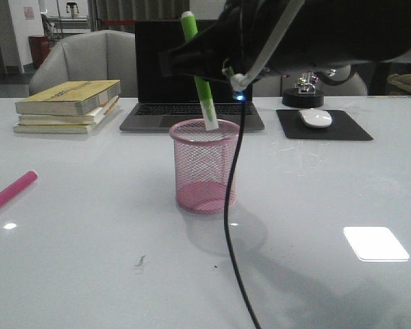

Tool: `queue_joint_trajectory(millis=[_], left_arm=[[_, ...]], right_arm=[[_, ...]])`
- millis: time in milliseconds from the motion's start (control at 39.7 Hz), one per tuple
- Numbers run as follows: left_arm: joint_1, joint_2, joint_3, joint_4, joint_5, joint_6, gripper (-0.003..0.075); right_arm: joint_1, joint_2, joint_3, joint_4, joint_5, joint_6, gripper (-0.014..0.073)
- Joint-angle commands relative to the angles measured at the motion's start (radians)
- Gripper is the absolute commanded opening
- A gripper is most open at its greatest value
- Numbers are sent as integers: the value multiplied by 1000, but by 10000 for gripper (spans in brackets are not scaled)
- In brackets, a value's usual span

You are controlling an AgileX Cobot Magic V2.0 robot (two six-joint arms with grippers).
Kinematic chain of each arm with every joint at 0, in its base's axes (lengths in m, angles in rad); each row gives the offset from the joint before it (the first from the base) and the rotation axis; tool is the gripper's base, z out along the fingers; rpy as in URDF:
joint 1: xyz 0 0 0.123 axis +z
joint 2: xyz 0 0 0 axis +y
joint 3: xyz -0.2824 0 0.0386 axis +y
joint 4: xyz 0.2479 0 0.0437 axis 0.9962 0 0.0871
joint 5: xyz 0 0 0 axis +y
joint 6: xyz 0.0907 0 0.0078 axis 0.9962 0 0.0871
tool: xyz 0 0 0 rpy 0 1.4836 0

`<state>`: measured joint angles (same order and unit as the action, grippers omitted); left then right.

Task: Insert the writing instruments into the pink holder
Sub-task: 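Lift the green highlighter and carry it over the pink holder, then drop the green highlighter into the holder and withdraw the right gripper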

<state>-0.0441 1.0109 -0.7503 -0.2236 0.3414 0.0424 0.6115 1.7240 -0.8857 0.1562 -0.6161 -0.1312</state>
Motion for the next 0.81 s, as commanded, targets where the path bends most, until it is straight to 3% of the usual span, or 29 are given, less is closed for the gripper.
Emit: queue_joint_trajectory(millis=[0,328,429,504,580,782], left_arm=[[-7,-12,-38,-13,-67,-5,507],[-7,-12,-38,-13,-67,-5,507],[-7,-12,-38,-13,-67,-5,507],[-7,-12,-38,-13,-67,-5,507],[-7,-12,-38,-13,-67,-5,507],[-7,-12,-38,-13,-63,-5,507]], right_arm=[[1,-20,-23,-12,-112,-3,57],[1,10,-23,-12,-109,-3,70],[1,10,-23,-12,-104,-3,195],[1,10,-23,-12,-102,-3,364],[1,10,-23,-12,-102,-3,479],[-1,-58,-23,20,-74,-5,497]])
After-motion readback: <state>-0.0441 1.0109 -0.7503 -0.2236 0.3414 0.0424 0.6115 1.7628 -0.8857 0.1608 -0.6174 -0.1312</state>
